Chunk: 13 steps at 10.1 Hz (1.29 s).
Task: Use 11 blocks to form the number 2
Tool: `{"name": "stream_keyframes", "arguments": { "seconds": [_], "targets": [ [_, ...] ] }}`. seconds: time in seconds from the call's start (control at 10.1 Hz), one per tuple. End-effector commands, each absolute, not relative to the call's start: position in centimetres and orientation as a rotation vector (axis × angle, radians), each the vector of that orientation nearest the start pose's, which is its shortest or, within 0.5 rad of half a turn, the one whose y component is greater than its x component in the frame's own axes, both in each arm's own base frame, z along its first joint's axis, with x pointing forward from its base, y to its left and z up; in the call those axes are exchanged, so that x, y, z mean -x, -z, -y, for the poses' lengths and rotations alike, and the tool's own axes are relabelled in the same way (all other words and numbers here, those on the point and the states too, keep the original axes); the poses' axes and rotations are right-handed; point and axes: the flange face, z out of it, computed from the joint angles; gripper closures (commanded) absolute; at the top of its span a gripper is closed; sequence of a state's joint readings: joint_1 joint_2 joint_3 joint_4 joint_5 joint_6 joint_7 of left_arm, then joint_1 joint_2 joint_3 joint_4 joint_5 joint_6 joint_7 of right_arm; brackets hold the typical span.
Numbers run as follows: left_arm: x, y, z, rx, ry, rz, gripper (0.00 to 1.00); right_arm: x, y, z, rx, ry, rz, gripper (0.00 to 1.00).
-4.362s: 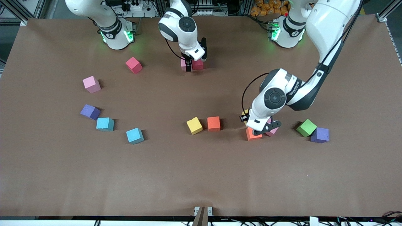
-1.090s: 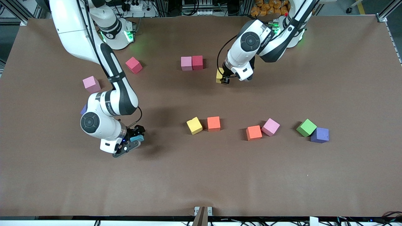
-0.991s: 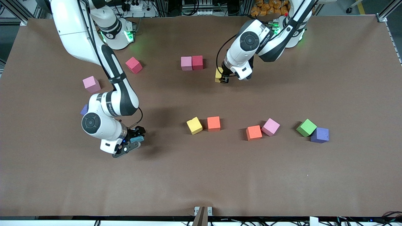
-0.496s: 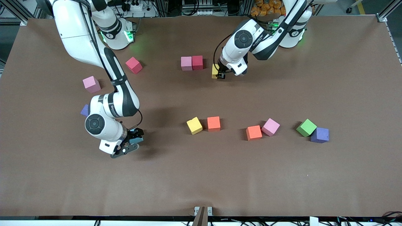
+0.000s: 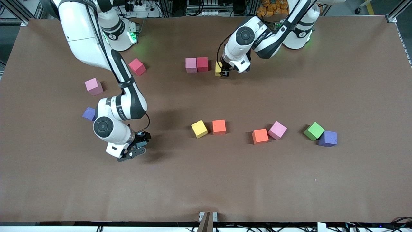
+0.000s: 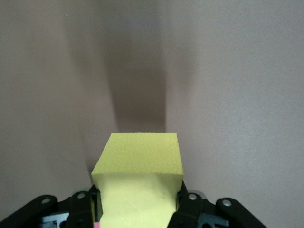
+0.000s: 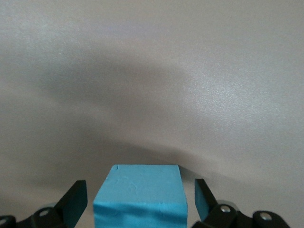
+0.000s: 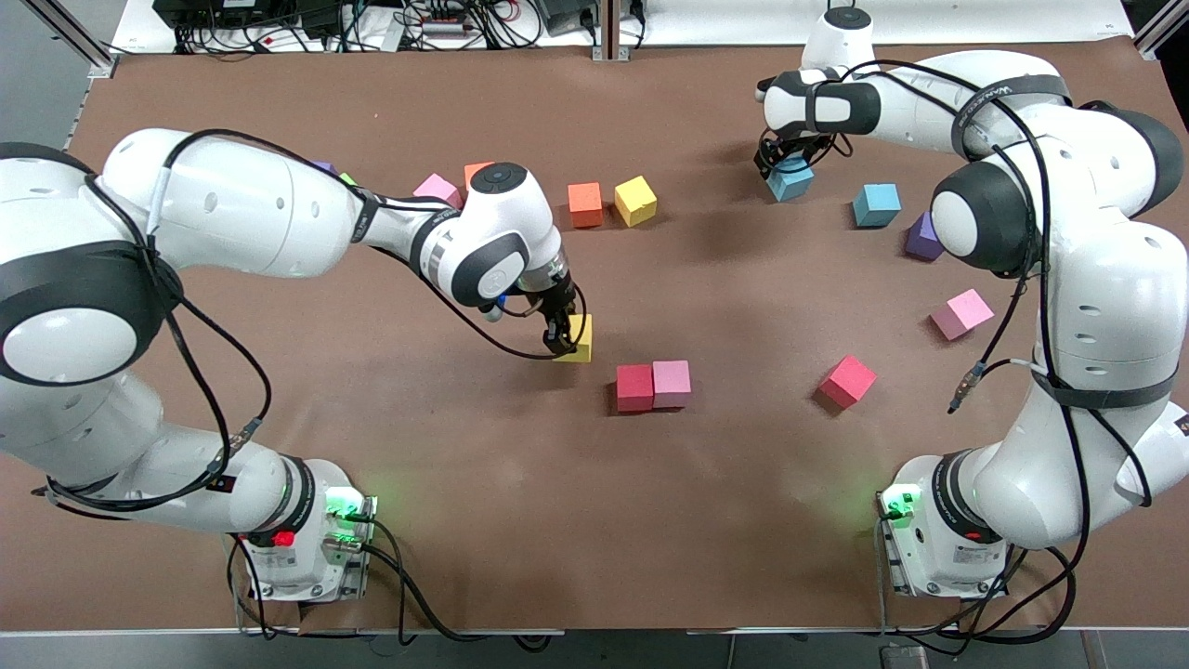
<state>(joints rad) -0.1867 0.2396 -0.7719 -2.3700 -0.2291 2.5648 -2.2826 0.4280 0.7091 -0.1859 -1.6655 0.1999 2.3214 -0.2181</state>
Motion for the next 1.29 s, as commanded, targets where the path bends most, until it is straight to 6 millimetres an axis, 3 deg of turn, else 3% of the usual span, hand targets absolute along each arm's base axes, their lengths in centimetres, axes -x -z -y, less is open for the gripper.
{"name": "stream_keyframes", "arguments": {
  "seconds": [0.0,0.1,0.3,0.69,0.99,1.19],
  "targets": [
    [-27.9,-25.1,42.3,2.219,-0.479,2.172,0.82,-65.6,-19.1,-17.9,3.085,-0.057,0.547,0.0],
    [-27.0,-24.9,42.8,2.222,-0.493,2.157,0.82,-65.4,-19.1,-17.8,3.083,-0.067,0.553,0.02],
    [-25.8,-24.4,43.4,2.203,-0.512,2.149,0.82,-65.4,-19.1,-17.9,3.083,-0.077,0.548,1.0],
    [-24.8,-23.4,44.0,2.185,-0.539,2.156,0.82,-65.4,-20.7,-18.6,3.074,-0.056,0.571,1.0],
    [-24.3,-22.9,43.9,2.187,-0.538,2.164,0.83,-63.8,-27.1,-21.8,3.03,-0.12,0.633,1.0],
    [-23.8,-22.7,44.2,2.168,-0.549,2.184,0.83,-62.4,-30.0,-24.9,3.012,-0.112,0.662,1.0]
  ]
}}
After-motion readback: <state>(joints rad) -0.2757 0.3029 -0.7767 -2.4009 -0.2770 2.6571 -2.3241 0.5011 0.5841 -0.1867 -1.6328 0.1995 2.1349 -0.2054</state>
